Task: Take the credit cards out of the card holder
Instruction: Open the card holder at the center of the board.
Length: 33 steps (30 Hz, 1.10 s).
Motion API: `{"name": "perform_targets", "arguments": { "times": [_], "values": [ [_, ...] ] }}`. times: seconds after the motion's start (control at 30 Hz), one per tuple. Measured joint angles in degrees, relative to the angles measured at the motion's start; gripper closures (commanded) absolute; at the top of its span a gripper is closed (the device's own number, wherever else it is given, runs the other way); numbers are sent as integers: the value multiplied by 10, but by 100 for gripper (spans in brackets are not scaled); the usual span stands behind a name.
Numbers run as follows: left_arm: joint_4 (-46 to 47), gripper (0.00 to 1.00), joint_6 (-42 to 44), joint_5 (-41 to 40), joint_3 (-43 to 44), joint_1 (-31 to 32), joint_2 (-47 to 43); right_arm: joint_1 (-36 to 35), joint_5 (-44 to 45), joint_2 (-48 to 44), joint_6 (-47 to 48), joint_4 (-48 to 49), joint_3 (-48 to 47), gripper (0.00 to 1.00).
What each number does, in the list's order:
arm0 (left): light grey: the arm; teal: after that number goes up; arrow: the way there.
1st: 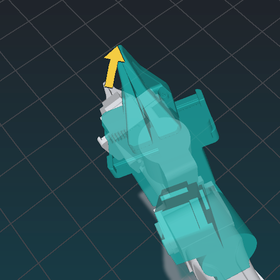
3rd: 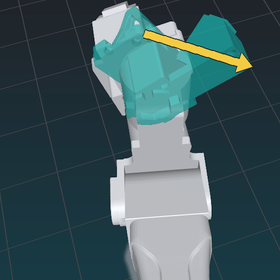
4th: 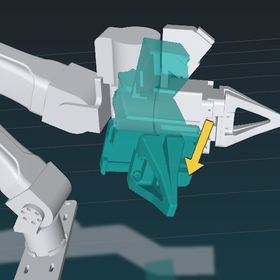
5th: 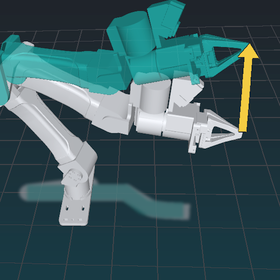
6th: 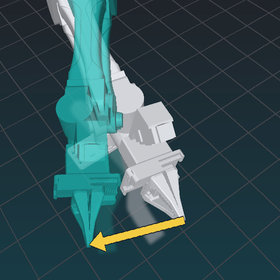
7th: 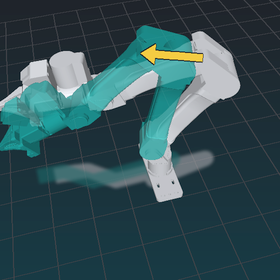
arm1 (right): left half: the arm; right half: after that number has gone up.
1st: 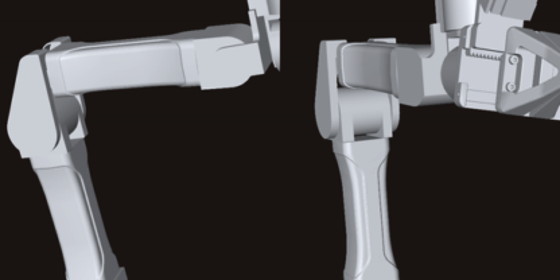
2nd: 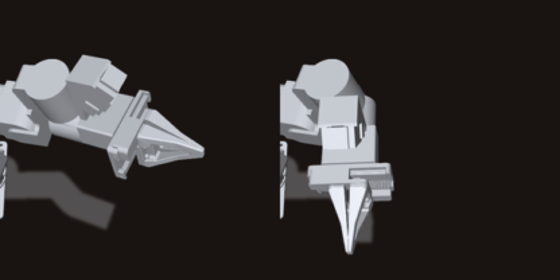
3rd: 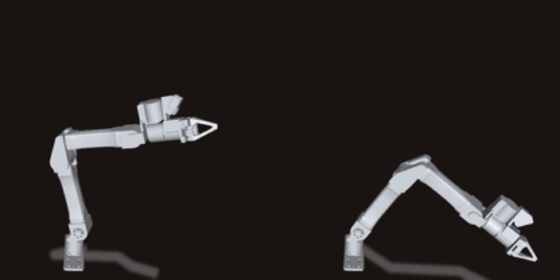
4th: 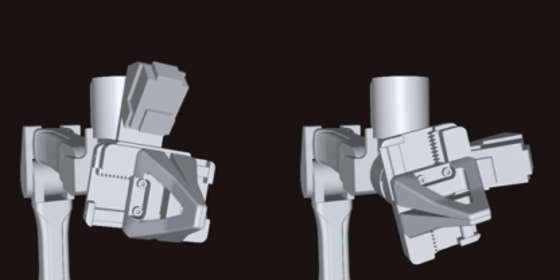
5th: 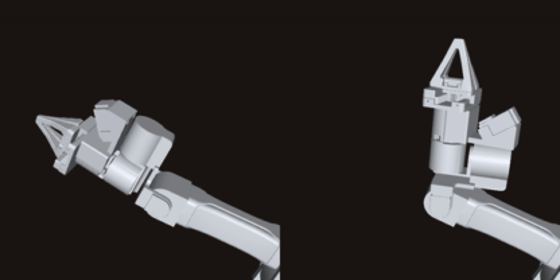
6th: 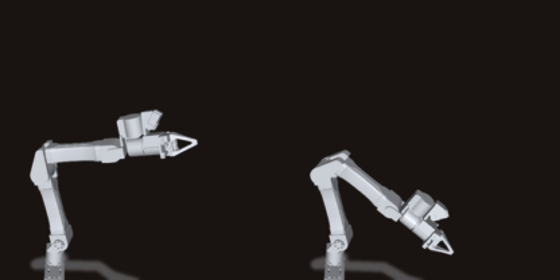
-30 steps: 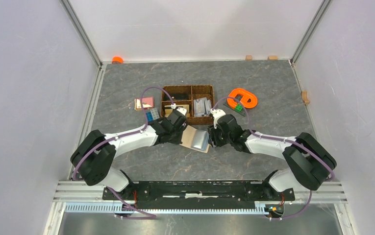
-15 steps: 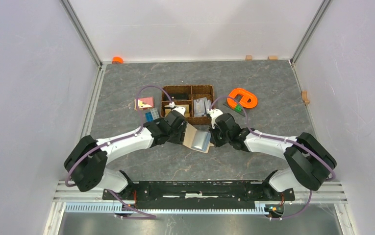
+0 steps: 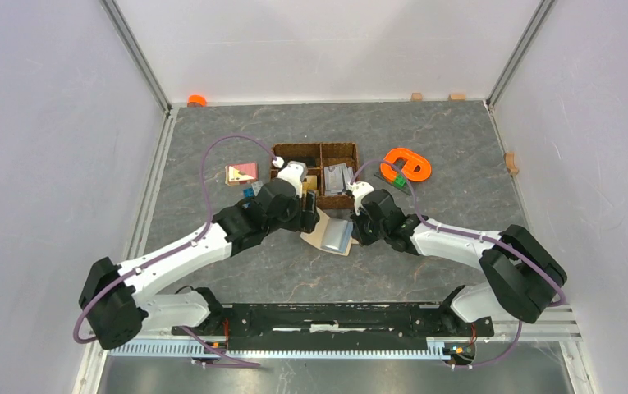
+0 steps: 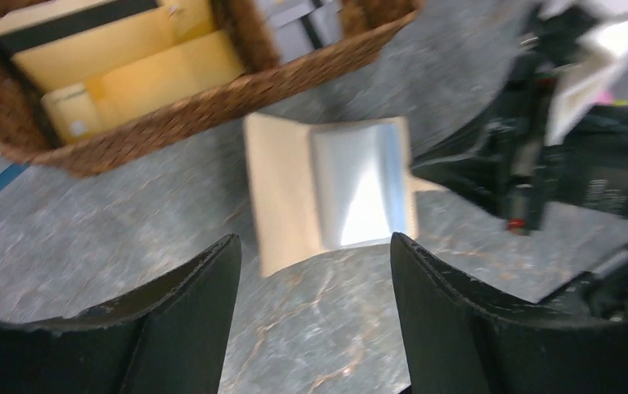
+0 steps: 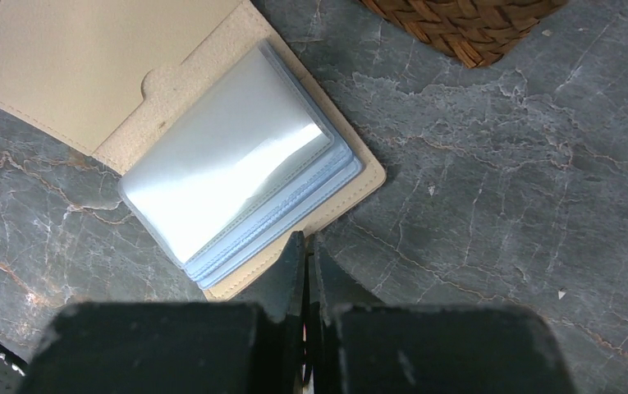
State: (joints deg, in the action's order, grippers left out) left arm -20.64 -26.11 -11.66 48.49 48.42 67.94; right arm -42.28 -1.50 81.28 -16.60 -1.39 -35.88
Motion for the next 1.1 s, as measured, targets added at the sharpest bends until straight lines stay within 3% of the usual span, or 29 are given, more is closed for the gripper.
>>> {"name": "perform_targets", "arguments": {
  "times": [0.13, 0.27, 0.57, 1.1],
  "values": [
    [70, 27, 0, 31, -1, 3, 0, 0, 0, -1, 0, 0, 0, 100],
    [121, 27, 3, 49, 0, 3, 72, 0, 2, -10, 0, 3, 1, 100],
    [123, 27, 5, 63, -10, 3, 132, 0, 4, -25, 2, 12, 5, 100],
    [76, 21, 5, 124, 63, 3, 274, 0, 0, -41, 2, 31, 23, 100]
  ]
}}
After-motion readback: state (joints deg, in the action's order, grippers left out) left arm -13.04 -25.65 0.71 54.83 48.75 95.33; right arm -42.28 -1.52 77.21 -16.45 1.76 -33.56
